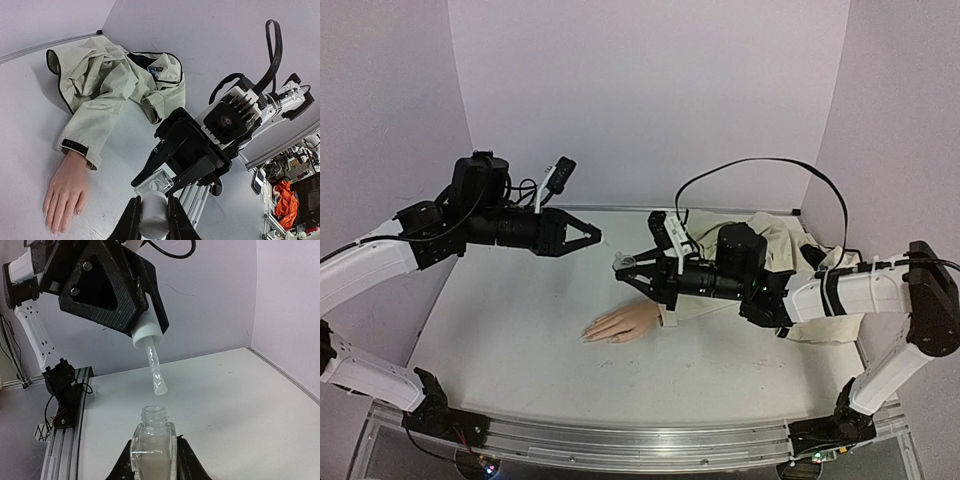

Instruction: Paint the nails

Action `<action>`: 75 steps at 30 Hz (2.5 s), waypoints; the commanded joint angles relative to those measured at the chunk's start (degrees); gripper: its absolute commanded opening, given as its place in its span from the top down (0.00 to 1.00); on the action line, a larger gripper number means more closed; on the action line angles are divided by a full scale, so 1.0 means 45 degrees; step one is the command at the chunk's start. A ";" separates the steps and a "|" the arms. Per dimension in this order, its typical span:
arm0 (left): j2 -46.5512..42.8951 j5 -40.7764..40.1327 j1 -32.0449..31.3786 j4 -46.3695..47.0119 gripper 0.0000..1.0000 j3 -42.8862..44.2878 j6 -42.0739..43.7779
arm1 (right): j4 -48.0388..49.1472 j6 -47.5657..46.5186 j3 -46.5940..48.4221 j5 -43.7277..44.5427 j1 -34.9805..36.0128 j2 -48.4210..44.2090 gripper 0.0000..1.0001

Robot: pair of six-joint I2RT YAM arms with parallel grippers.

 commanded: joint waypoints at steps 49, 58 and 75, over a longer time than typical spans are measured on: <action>0.0420 0.0770 -0.0310 0.0044 1.00 0.0129 0.0323 | 0.1693 -0.0437 0.0626 0.0151 0.0291 0.0000 1.00; 0.0477 0.0690 -0.0412 -0.0171 1.00 0.0144 0.0454 | 0.1849 -0.0416 0.0556 0.0450 0.0311 -0.0066 1.00; 0.0558 0.0431 -0.0412 -0.0718 1.00 0.0395 0.0736 | 0.1769 -0.0506 0.0555 0.0000 0.0335 -0.0116 1.00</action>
